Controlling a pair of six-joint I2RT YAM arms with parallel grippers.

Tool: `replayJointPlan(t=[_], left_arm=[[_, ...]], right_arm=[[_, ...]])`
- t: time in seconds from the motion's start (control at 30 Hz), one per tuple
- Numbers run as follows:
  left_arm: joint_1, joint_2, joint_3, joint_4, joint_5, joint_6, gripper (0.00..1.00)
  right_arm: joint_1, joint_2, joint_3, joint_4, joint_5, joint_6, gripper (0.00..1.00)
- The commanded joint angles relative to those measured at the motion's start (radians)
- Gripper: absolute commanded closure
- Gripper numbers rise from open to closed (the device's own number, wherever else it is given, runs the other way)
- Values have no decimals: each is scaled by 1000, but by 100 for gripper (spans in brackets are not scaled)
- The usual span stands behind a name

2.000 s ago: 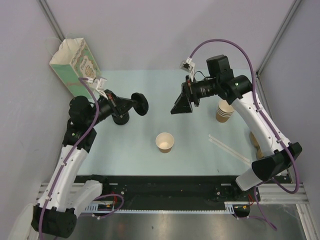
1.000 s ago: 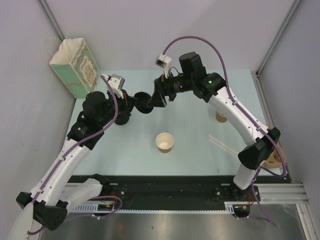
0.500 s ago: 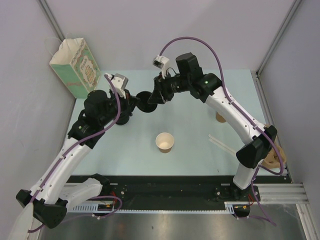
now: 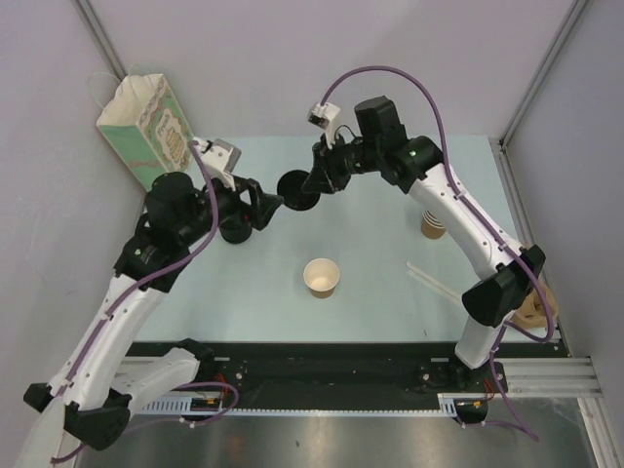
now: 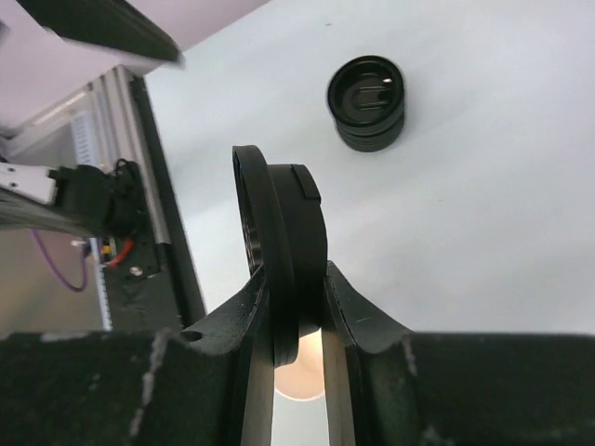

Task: Pack the takeout coffee

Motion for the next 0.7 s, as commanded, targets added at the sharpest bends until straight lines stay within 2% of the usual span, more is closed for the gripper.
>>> replayJointPlan(t=[0.0, 0.07, 0.13, 0.17, 0.2, 0.23, 0.27, 0.33, 0.37, 0.4, 0.5, 0.67], left_arm=[[64, -69, 99, -28, 113, -38, 6], [104, -65, 120, -57, 179, -104, 3], [173, -45, 122, -67, 326, -162, 3], [193, -39, 112, -56, 374, -234, 2], [225, -36, 103, -41, 420, -273, 2], [237, -30, 91, -16, 527, -319, 1], [247, -28, 58, 46, 572, -413, 0], [257, -34, 13, 135, 674, -516, 0], [259, -42, -39, 245, 704, -617, 0], [260, -49, -68, 304, 722, -670, 0], [260, -73, -160, 505, 772, -854, 1], [260, -94, -273, 741, 832, -1093, 0]], right_arm=[[-6, -87, 54, -25, 105, -188, 92], [8, -126, 6, 4, 203, -280, 92], [36, -211, -68, 60, 286, -337, 91], [48, -247, -111, 140, 326, -365, 91], [66, -279, -205, 183, 417, -427, 92], [85, -345, -247, 226, 476, -458, 93], [132, -368, -281, 314, 601, -487, 93], [172, -451, -402, 416, 714, -598, 95], [216, -480, -447, 523, 784, -647, 94], [236, -501, -499, 560, 815, -687, 91], [351, -552, -557, 697, 944, -845, 91], [490, -595, -689, 909, 1090, -1102, 94]])
